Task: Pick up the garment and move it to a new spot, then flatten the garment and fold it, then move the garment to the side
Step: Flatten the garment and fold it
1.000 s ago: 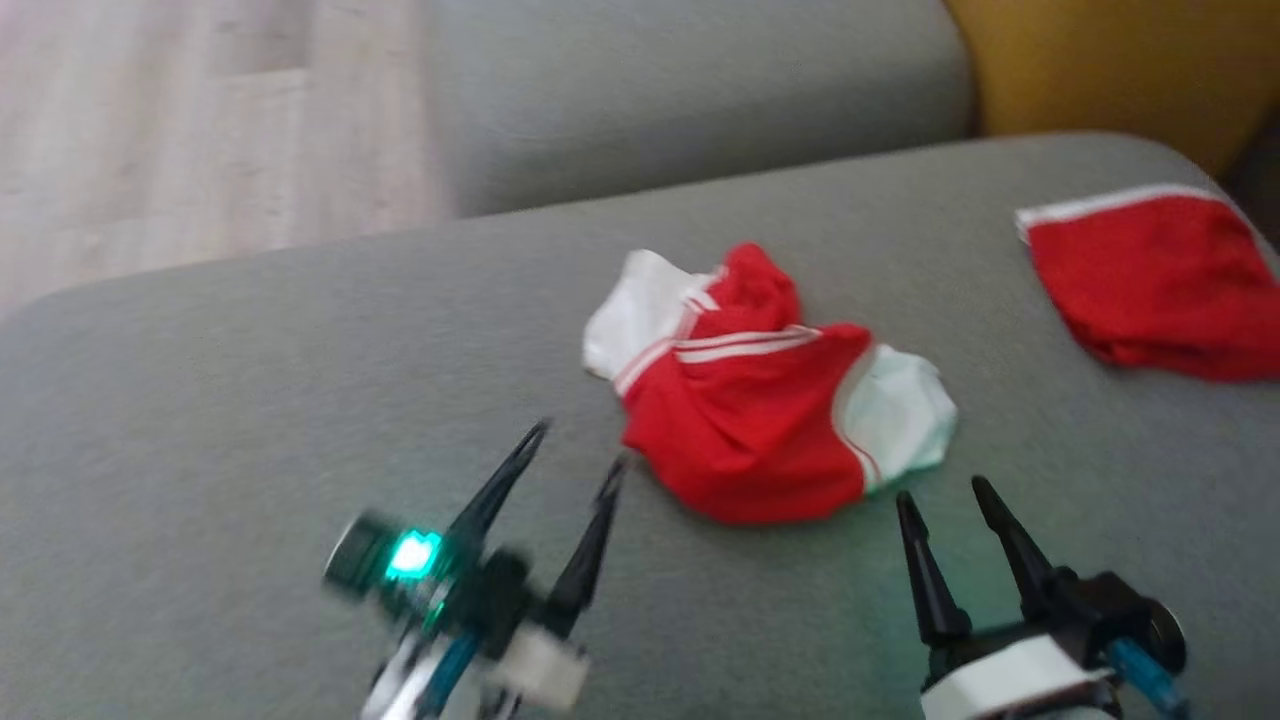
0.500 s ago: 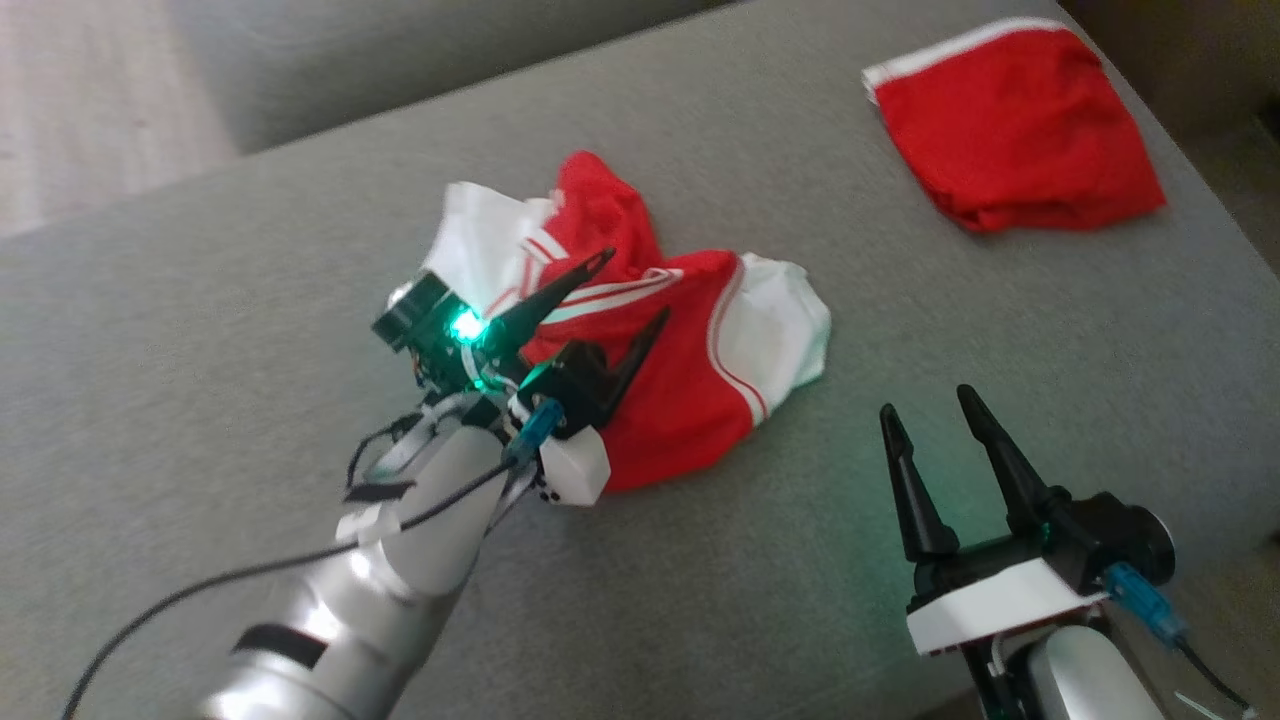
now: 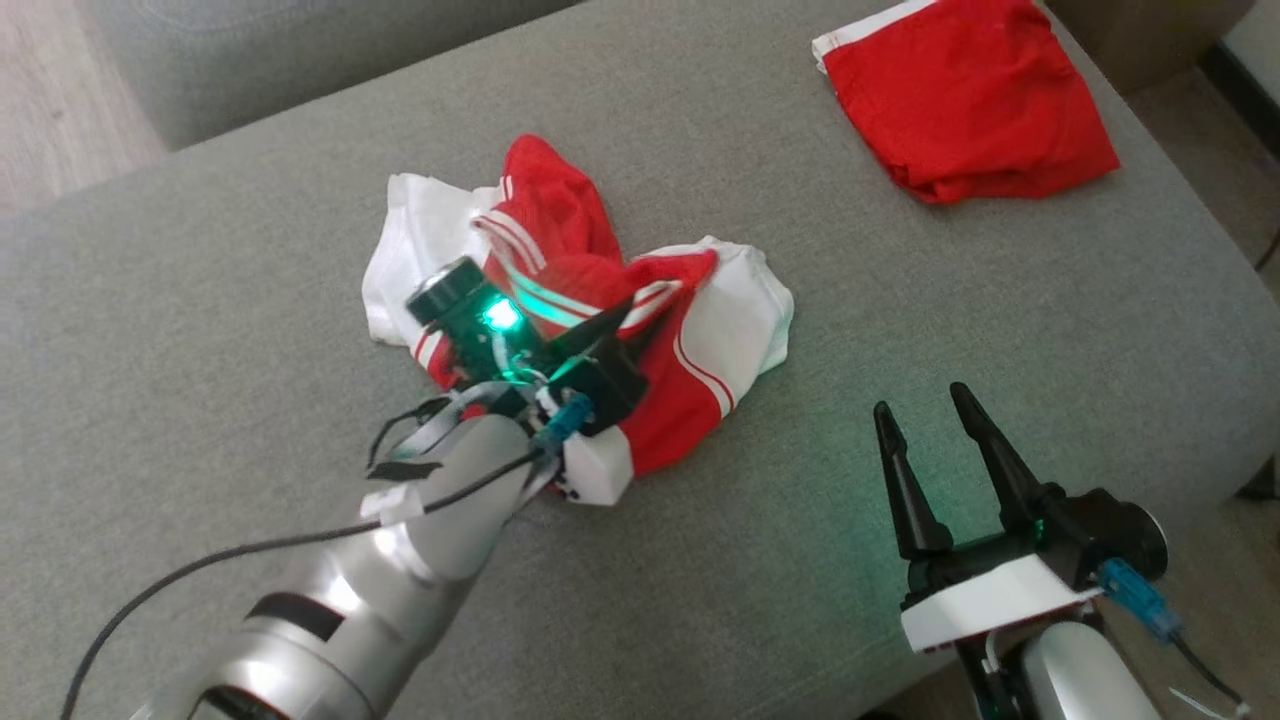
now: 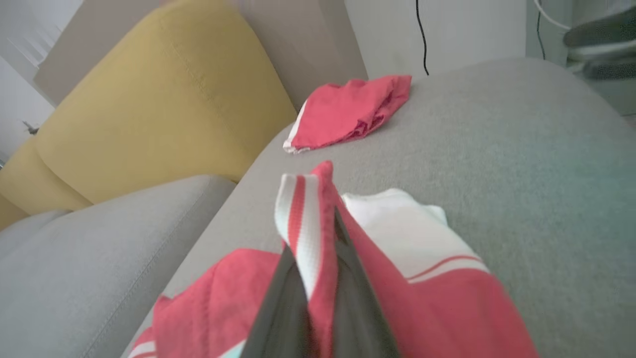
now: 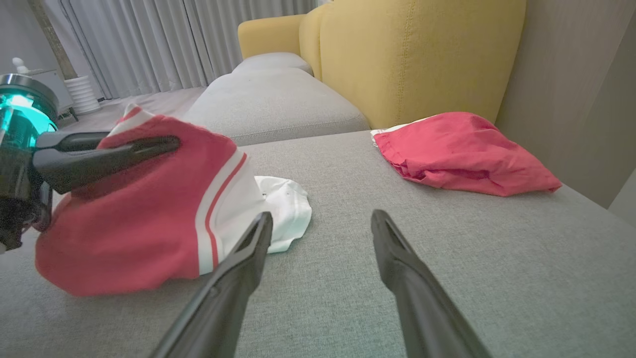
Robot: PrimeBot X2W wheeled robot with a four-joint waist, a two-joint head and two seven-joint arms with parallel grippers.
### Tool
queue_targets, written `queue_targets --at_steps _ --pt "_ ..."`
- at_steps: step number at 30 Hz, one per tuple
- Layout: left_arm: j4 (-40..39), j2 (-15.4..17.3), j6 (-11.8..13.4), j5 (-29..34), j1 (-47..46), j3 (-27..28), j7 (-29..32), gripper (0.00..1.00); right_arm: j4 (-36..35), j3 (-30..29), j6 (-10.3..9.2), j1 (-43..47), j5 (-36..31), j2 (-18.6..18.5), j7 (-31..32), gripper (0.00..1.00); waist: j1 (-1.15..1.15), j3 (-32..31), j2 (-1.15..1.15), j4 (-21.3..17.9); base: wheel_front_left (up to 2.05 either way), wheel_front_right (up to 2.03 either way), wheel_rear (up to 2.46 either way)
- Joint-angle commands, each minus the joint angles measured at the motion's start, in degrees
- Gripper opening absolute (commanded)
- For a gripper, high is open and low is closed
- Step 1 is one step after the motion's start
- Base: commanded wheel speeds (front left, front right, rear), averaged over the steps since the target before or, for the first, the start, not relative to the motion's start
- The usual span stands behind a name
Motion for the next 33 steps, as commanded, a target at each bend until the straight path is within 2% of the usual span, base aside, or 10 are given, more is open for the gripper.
queue_targets --at_steps 1,8,16,21,28,29,30,31,32,33 --pt "-2.67 0.34 0.48 -0.78 -3.36 0.67 -0.49 0.00 -1.27 1.07 -0.04 -1.23 0.03 -0.14 -0.21 1.00 0.00 -0.65 0.00 0.19 0.00 0.00 0.00" --pt "-11.61 0.34 0.41 -4.36 -13.68 -2.07 -0.59 0.00 -0.69 2.23 -0.04 -0.56 -0.12 -0.04 -0.21 1.00 0.00 -3.62 0.00 0.55 0.00 0.00 0.00" --pt "-18.31 3.46 1.69 -10.68 -29.47 9.73 -0.60 0.00 -0.74 1.33 -0.04 1.04 0.00 0.15 -0.21 1.00 0.00 -5.82 0.00 3.77 0.00 0.00 0.00" --pt "-19.27 7.73 2.24 -15.68 -18.31 13.17 -0.60 0.00 -0.64 0.22 -0.04 2.38 -0.13 0.22 -0.21 1.00 0.00 -6.44 0.00 8.02 0.00 0.00 0.00" --pt "-22.15 8.12 5.13 -27.34 14.98 18.51 -0.61 0.00 -1.10 -2.01 -0.04 2.39 -0.71 0.16 -0.21 1.00 0.00 -3.89 0.00 14.20 0.00 0.00 0.00" --pt "-22.19 7.75 5.57 -28.53 18.53 19.54 -0.61 0.05 -1.04 -2.18 -0.04 2.33 -0.79 -0.02 -0.21 1.00 0.00 -3.65 0.00 14.94 0.00 0.00 0.00" --pt "-22.24 7.45 5.94 -29.44 21.51 20.59 -0.61 0.27 -0.95 -2.29 -0.04 2.29 -0.85 -0.20 -0.21 1.00 0.00 -3.51 0.00 15.57 0.00 0.00 0.00" --pt "-22.16 7.17 6.25 -30.18 24.03 21.57 -0.61 0.69 -0.83 -2.35 -0.04 2.27 -0.90 -0.36 -0.21 1.00 0.00 -3.43 0.00 16.12 0.00 0.00 0.00" --pt "-21.70 6.62 6.29 -31.53 26.28 22.67 -0.61 1.00 -0.75 -2.44 -0.04 2.24 -0.96 -0.46 -0.21 1.00 0.00 -3.38 0.00 16.56 0.00 0.00 0.00" --pt "-21.13 6.08 6.12 -33.09 28.03 23.71 -0.61 1.00 -0.71 -2.54 -0.04 2.19 -1.00 -0.49 -0.21 1.00 0.00 -3.36 0.00 16.91 0.00 0.00 0.00"
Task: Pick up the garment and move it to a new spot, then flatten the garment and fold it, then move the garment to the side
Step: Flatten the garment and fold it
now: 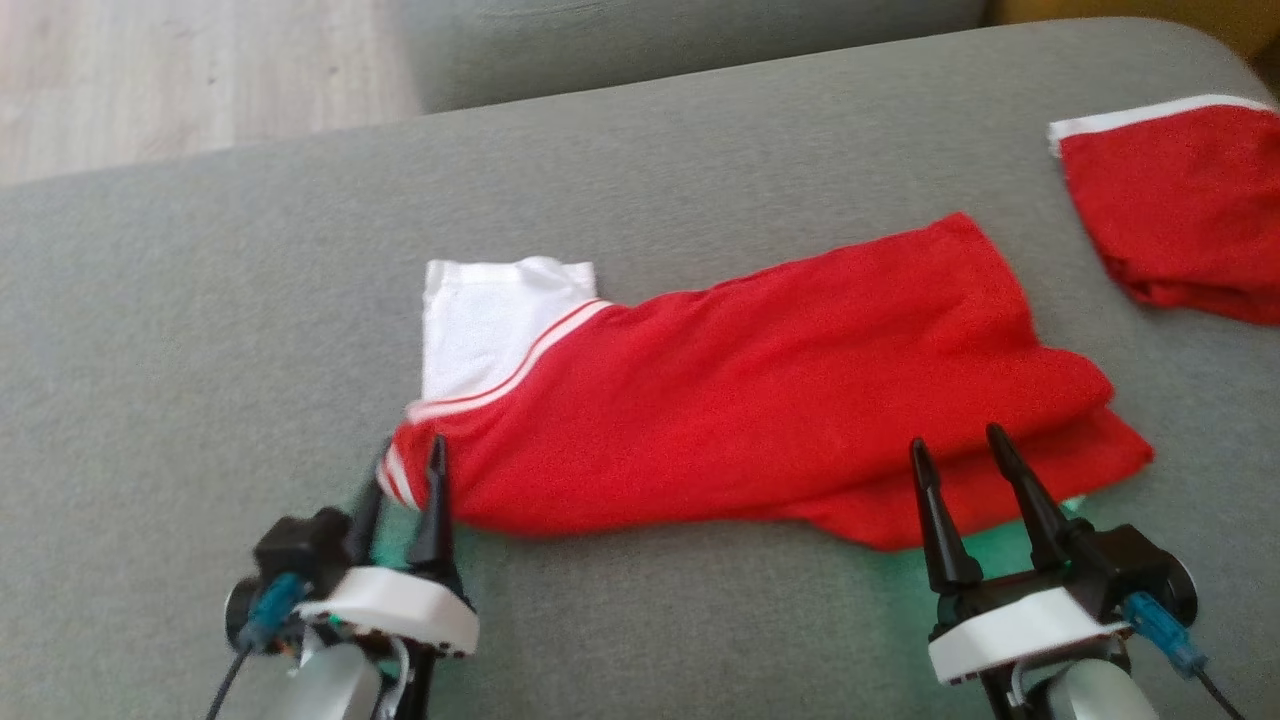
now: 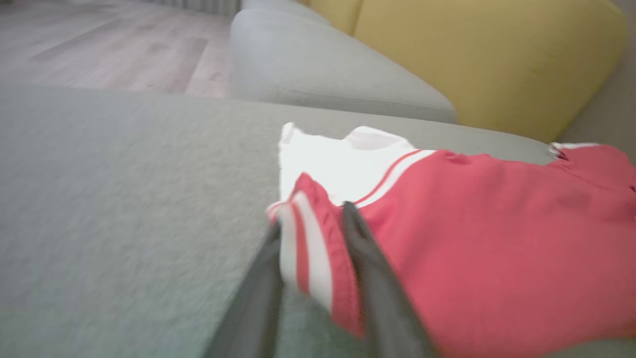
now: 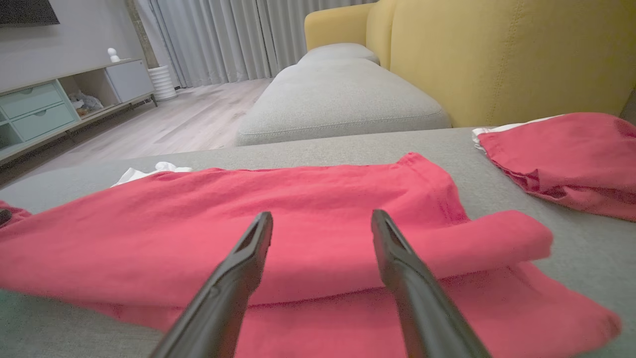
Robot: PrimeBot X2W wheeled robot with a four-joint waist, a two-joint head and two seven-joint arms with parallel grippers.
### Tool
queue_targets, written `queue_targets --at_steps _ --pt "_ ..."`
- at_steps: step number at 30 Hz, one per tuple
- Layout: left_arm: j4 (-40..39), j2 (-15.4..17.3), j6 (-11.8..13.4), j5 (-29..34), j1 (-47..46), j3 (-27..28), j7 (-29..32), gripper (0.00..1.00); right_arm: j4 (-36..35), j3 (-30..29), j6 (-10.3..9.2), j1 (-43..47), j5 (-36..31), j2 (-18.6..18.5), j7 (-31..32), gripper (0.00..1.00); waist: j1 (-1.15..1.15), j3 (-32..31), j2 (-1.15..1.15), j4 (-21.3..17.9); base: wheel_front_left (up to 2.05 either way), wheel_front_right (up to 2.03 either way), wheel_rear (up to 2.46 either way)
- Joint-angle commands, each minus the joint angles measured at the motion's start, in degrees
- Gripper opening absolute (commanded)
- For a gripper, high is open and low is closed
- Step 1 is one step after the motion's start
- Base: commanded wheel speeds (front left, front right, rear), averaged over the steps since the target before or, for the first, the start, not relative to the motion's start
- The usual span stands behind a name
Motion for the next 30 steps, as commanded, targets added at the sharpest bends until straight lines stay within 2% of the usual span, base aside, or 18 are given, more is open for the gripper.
queue_targets --at_steps 1,3,7,8,10,12,14,18,25,30 --pt "-1.41 -0.18 0.14 -2.87 -1.47 4.39 -0.38 1.00 -1.50 0.98 -0.04 -1.42 -0.47 -0.80 -0.22 1.00 0.00 0.74 0.00 1.82 0.00 0.00 0.00" --pt "-2.53 0.97 0.43 -3.43 -0.33 6.55 -0.38 1.00 -1.35 0.93 -0.04 -1.73 -0.50 -0.80 -0.22 1.00 0.00 0.90 0.00 2.24 0.00 0.00 0.00" --pt "-5.98 5.19 0.84 -1.32 -3.61 7.15 0.79 1.00 -1.53 1.18 -0.04 -2.32 -0.41 -0.85 -0.22 1.00 0.00 2.03 0.00 2.30 0.00 0.00 0.00" --pt "-5.98 5.19 0.84 -1.32 -3.61 7.15 0.79 1.00 -1.53 1.18 -0.04 -2.32 -0.41 -0.85 -0.22 1.00 0.00 2.03 0.00 2.30 0.00 0.00 0.00" --pt "-7.86 7.90 0.24 -0.05 -7.29 6.84 3.61 1.00 -1.74 1.41 -0.04 -2.72 -0.33 -1.03 -0.22 1.00 0.00 3.03 0.00 2.12 0.00 0.00 0.00" --pt "-9.30 10.71 -1.68 1.48 -11.71 5.46 7.59 1.00 -1.74 1.66 -0.04 -3.23 -0.22 -1.23 -0.22 1.00 0.00 3.86 0.00 1.63 0.00 0.00 0.00" --pt "-9.52 12.10 -3.90 0.46 -15.72 4.66 12.93 1.00 -1.66 1.76 -0.04 -3.82 -0.11 -1.30 -0.22 1.00 0.00 4.52 0.00 0.85 0.00 0.00 0.00" --pt "-6.46 14.95 -6.46 -2.82 -23.26 2.33 26.76 1.00 -1.81 2.41 -0.04 -5.30 0.13 -1.22 -0.22 1.00 0.00 6.22 0.00 -1.27 0.00 0.00 0.00" --pt "0.85 19.29 -7.41 -7.81 -31.50 -1.89 45.76 1.00 -2.14 2.88 -0.04 -7.23 0.64 -0.75 -0.22 1.00 0.00 9.52 0.00 -5.20 0.00 0.00 0.00" --pt "3.10 21.18 -7.49 -11.00 -32.40 -2.68 49.81 1.00 -2.08 2.76 -0.04 -7.74 0.98 -0.44 -0.22 1.00 0.00 11.14 0.00 -7.09 0.00 0.00 0.00"
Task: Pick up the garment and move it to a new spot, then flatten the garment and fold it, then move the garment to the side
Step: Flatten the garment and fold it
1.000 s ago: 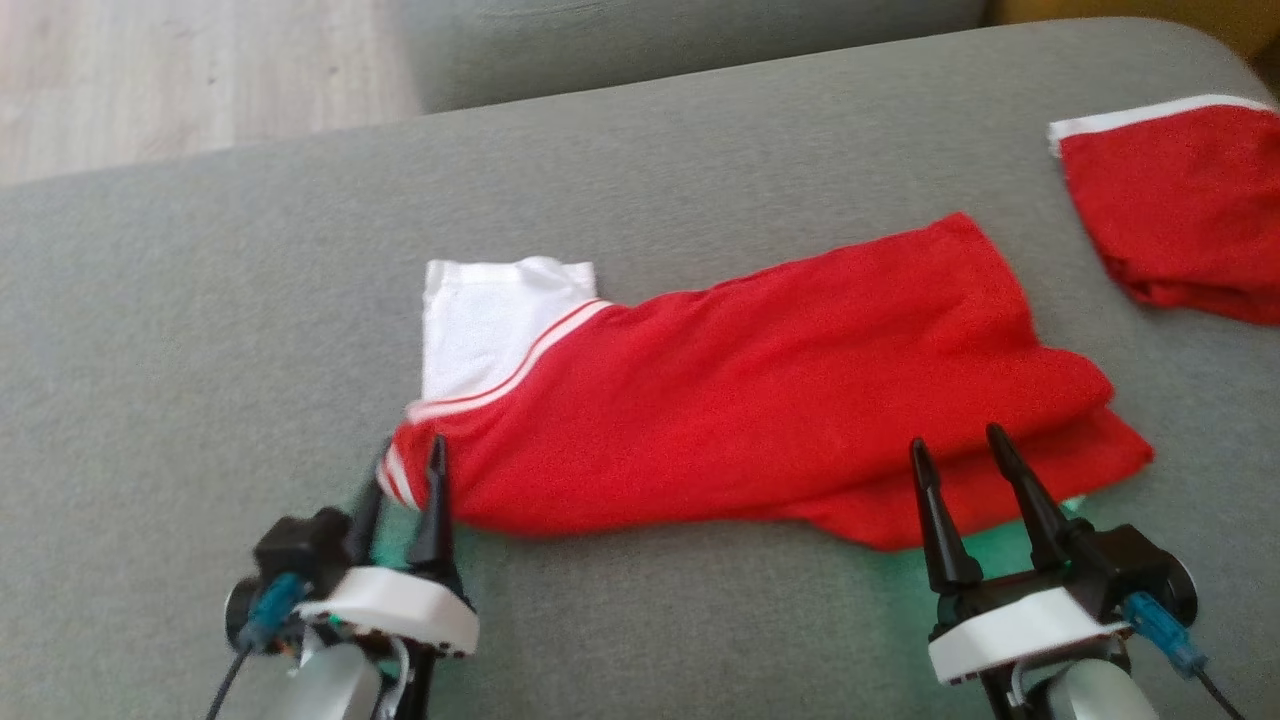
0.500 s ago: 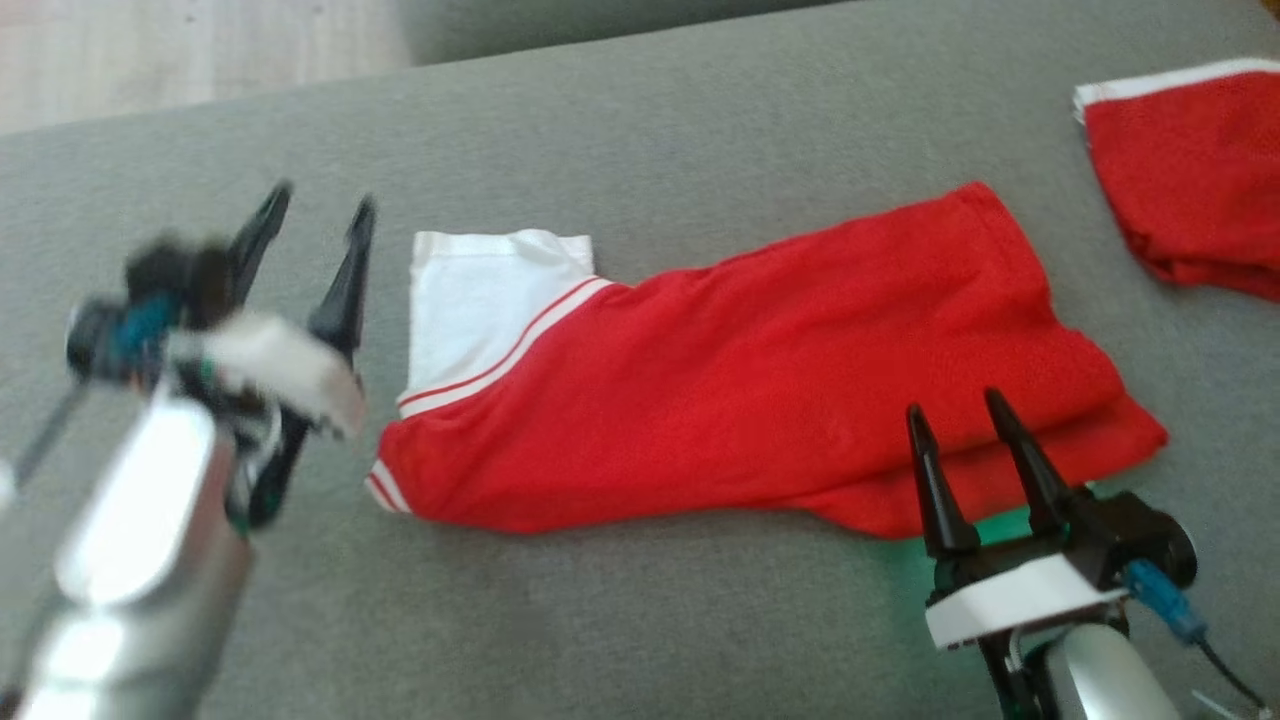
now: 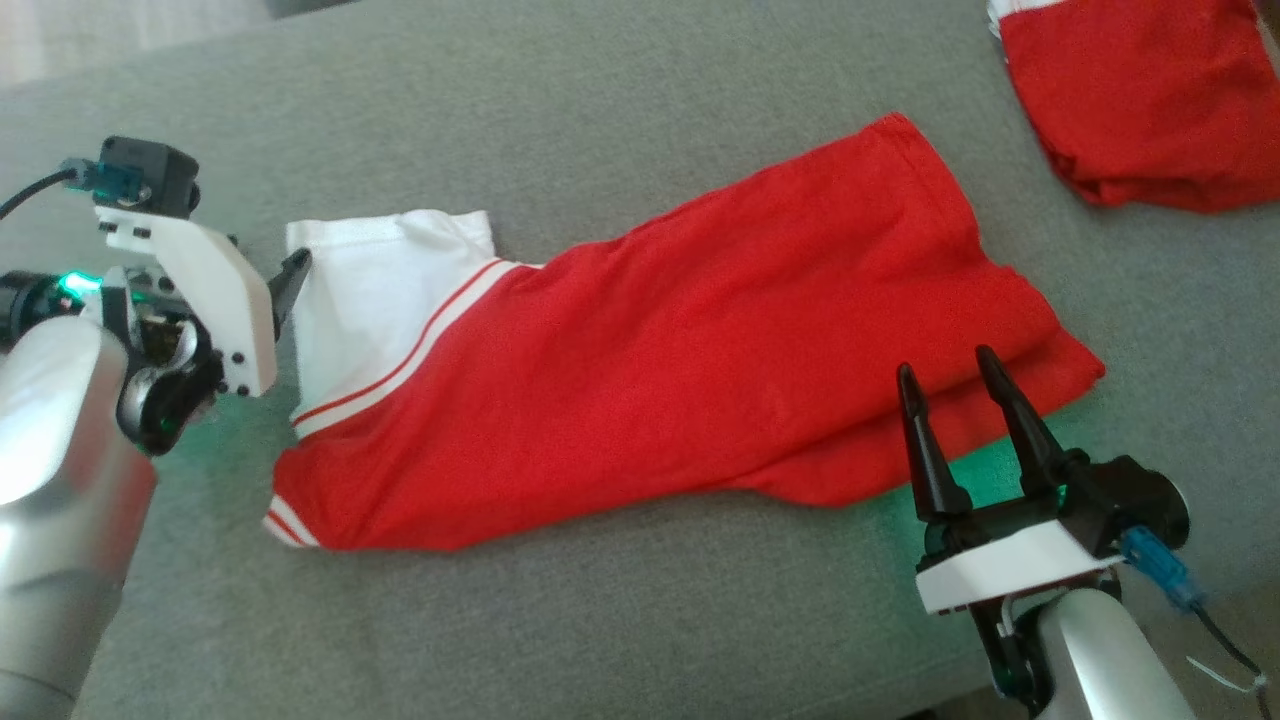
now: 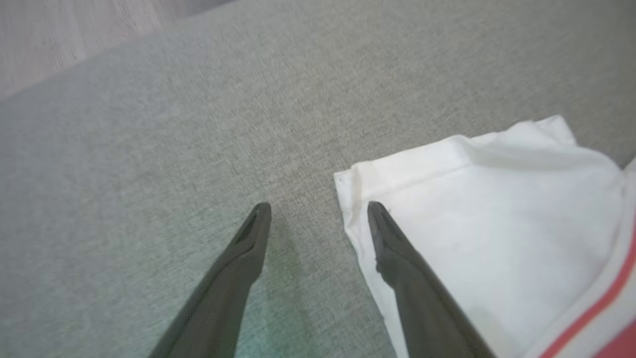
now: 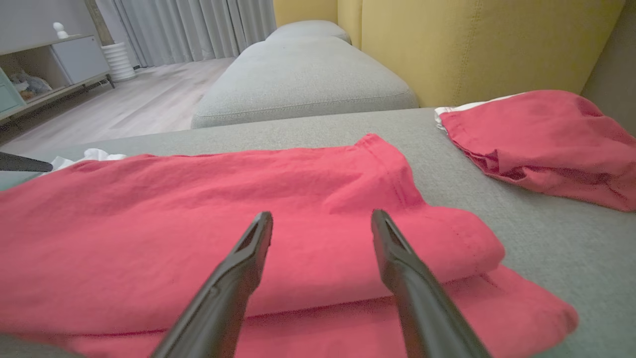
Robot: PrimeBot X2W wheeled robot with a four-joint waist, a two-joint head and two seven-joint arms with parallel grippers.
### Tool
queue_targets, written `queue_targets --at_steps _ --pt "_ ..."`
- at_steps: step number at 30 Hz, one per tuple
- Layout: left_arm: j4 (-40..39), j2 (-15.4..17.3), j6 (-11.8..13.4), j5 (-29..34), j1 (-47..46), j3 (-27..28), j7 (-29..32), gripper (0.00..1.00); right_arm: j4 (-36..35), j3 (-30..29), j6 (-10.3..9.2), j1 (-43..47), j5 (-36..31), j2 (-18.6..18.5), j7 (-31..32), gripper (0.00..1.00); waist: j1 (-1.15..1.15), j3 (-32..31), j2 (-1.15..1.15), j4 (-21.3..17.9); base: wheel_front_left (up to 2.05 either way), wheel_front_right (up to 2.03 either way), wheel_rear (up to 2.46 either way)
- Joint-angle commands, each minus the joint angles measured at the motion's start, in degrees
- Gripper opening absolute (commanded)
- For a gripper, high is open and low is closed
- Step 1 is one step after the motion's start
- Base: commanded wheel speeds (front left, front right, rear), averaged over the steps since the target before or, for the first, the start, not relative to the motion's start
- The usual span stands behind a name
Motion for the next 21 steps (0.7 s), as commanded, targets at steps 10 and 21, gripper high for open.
queue_targets --at_steps 10,21 --pt "-2.69 4.82 -0.32 -3.40 -2.39 -2.77 -1.15 1.00 -1.66 0.63 -0.04 -1.87 0.38 0.34 -0.22 1.00 -0.01 1.46 0.00 -1.62 0.00 0.00 0.00" --pt "-1.85 6.00 -0.32 -5.89 -4.56 -8.25 -5.75 0.00 -1.91 1.07 -0.04 -2.80 0.10 0.27 -0.22 1.00 -0.01 2.39 0.00 -2.01 0.00 0.00 0.00"
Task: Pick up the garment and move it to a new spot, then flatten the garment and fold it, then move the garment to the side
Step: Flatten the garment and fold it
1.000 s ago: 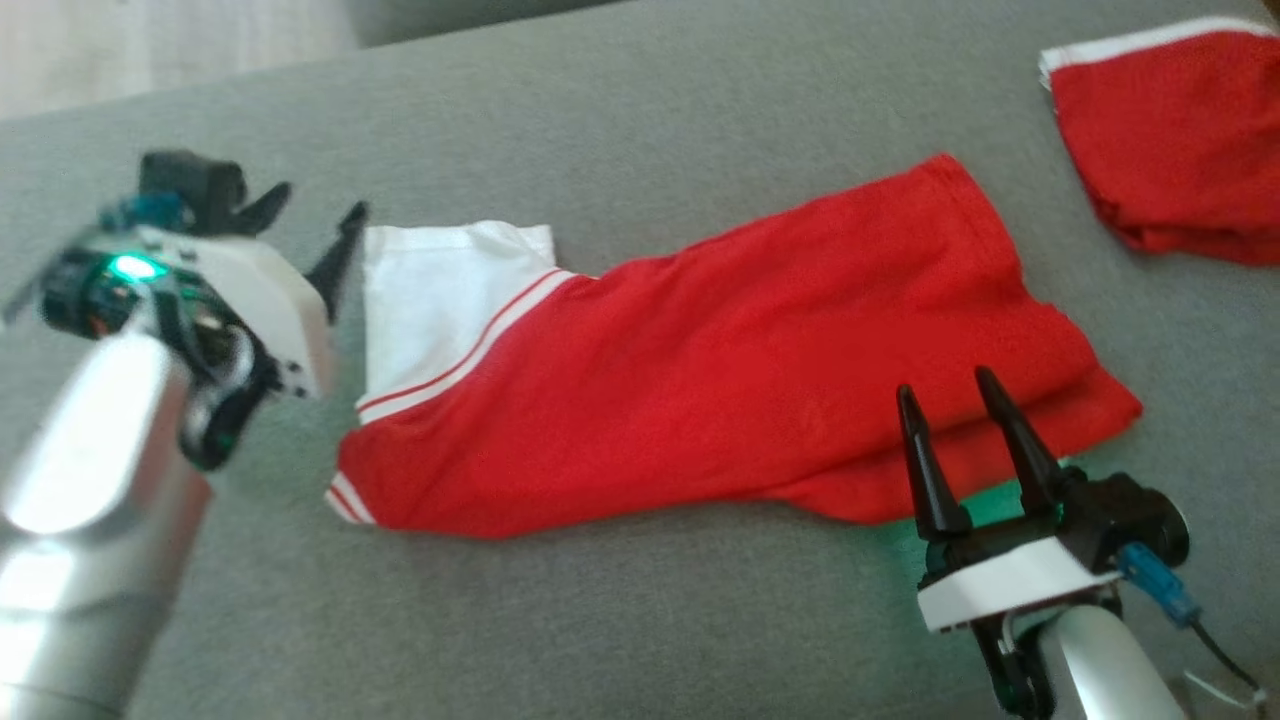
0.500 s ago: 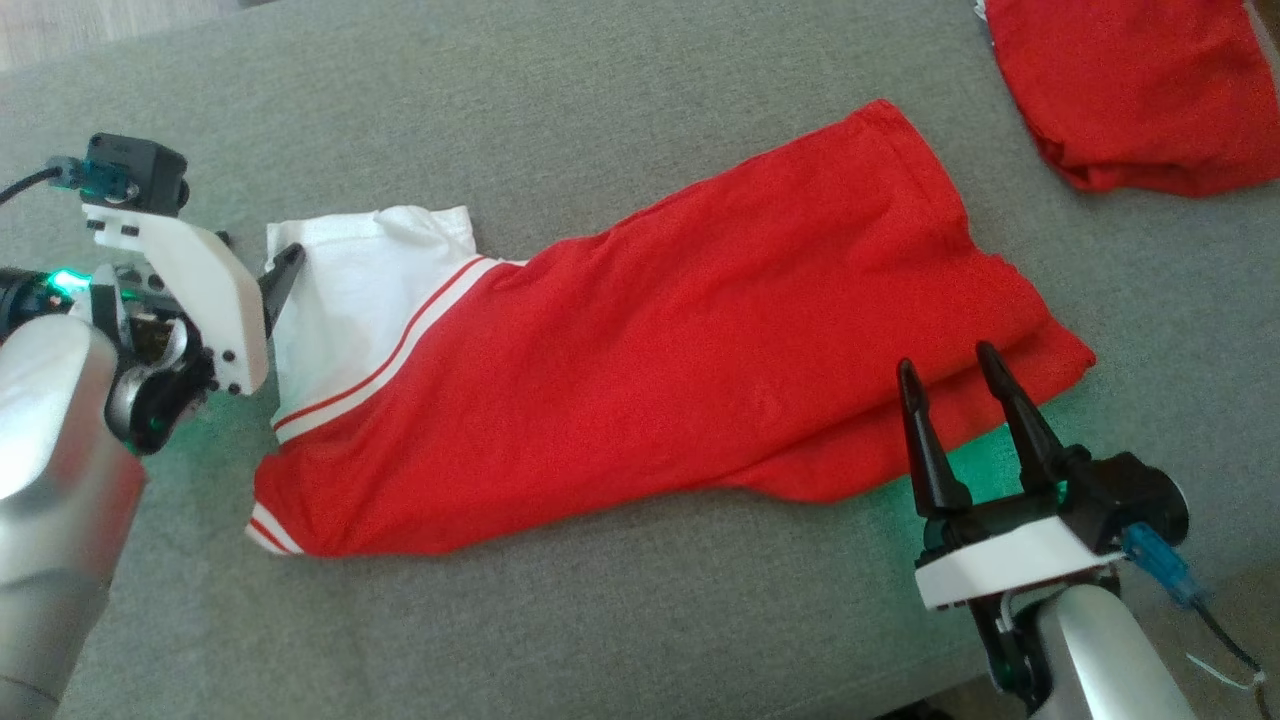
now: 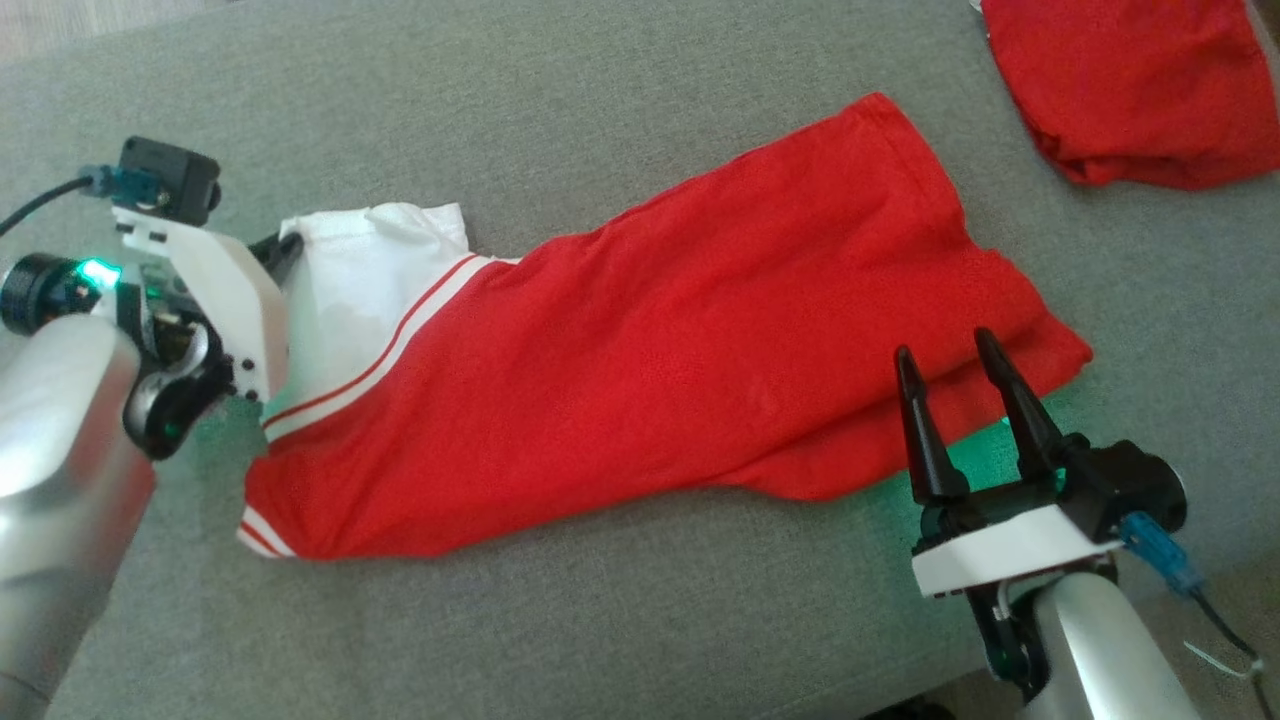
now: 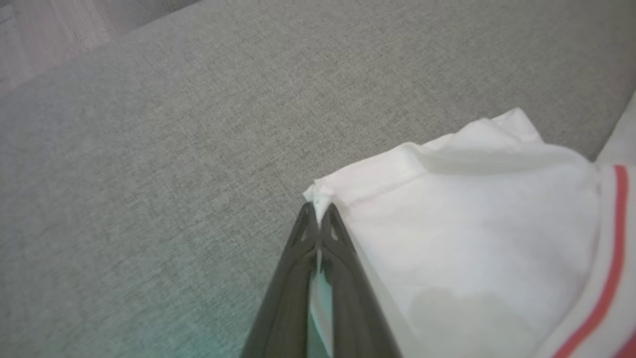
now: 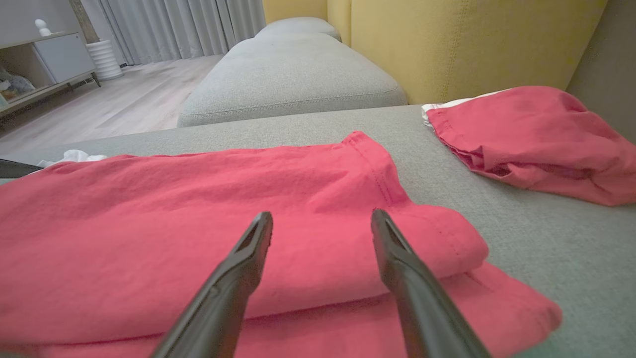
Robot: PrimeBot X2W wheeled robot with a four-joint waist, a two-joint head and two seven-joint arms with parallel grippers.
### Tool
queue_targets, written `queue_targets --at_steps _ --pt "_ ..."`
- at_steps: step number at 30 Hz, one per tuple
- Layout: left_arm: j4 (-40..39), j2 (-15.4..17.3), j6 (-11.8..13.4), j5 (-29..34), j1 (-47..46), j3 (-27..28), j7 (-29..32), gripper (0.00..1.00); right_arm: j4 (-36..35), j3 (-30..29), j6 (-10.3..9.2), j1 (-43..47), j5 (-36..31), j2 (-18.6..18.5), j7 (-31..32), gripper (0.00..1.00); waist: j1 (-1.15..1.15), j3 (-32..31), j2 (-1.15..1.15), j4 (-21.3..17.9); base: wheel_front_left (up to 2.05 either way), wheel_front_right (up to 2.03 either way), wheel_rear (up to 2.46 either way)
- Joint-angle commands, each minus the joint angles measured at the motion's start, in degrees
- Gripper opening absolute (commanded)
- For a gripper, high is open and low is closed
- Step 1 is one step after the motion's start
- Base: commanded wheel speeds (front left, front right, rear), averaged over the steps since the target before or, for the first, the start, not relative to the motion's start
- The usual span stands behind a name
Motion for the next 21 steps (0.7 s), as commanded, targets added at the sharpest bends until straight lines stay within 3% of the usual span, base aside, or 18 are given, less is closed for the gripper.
queue_targets --at_steps 1,6,11,16,21 --pt "-0.44 2.79 0.10 -0.16 -2.99 1.14 -0.87 0.00 -1.95 1.47 -0.04 -1.51 -0.19 -0.50 -0.22 1.00 0.00 0.25 0.00 0.06 0.00 0.00 0.00" --pt "0.40 3.33 0.10 0.30 -4.89 -0.04 -4.16 0.00 -3.31 2.00 -0.04 -2.87 -0.38 -1.41 -0.22 1.00 0.00 0.53 0.00 0.46 0.00 0.00 0.00" --pt "1.45 4.02 0.10 1.37 -7.66 -1.38 -7.55 0.00 -3.20 -0.51 -0.04 -7.77 4.13 -2.24 -0.22 1.00 0.00 0.74 0.00 1.62 0.00 0.00 0.00" --pt "3.23 3.99 0.24 4.40 -10.78 -2.21 -12.22 0.00 8.87 0.09 -0.04 -17.95 5.25 -7.86 0.19 1.00 0.00 1.30 0.00 3.27 0.00 0.00 0.00" --pt "5.53 3.22 0.48 7.14 -12.74 -3.39 -15.96 0.00 22.63 9.43 -0.04 -30.62 7.11 -14.18 10.34 1.00 0.00 1.73 0.00 4.91 0.00 0.00 0.00"
